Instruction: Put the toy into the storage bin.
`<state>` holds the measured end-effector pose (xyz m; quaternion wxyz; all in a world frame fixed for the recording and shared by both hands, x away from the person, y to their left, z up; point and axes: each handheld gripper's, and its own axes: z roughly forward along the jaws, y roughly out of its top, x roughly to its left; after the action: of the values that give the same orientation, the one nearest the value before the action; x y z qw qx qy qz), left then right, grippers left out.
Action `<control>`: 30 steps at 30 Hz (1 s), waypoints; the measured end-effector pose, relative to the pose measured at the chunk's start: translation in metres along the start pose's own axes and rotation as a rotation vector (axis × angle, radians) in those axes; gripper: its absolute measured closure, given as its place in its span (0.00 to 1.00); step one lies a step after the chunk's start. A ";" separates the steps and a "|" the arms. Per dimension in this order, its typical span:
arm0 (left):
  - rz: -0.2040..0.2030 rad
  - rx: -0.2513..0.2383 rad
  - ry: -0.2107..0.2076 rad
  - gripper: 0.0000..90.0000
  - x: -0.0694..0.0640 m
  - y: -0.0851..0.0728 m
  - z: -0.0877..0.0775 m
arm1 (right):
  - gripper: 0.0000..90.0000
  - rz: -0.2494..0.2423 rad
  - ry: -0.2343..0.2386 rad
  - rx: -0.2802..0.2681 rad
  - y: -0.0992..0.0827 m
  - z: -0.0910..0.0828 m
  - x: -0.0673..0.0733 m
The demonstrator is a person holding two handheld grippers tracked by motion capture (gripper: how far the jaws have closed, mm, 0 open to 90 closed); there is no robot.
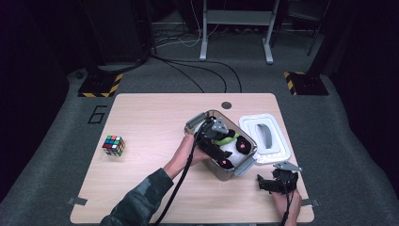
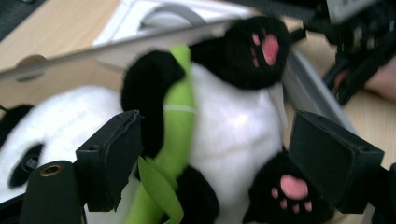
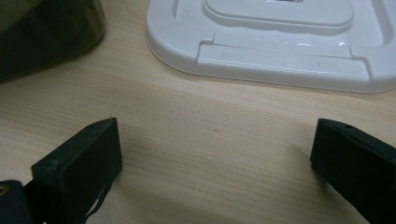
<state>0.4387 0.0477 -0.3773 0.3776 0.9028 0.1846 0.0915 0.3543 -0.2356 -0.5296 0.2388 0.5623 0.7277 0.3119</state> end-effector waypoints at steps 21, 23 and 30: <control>-0.120 -0.009 0.044 0.20 0.011 0.034 0.028 | 0.02 -0.001 0.001 0.000 0.000 0.000 0.000; -0.117 0.005 0.052 0.20 0.010 0.034 0.030 | 0.02 -0.001 0.001 0.000 0.000 0.000 0.000; -0.109 0.090 0.049 0.23 0.011 0.030 0.043 | 0.02 -0.008 0.002 0.002 0.000 0.000 0.000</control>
<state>0.4697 0.0050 -0.3854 0.3366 0.9048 0.2468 0.0845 0.3541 -0.2360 -0.5297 0.2389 0.5595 0.7303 0.3107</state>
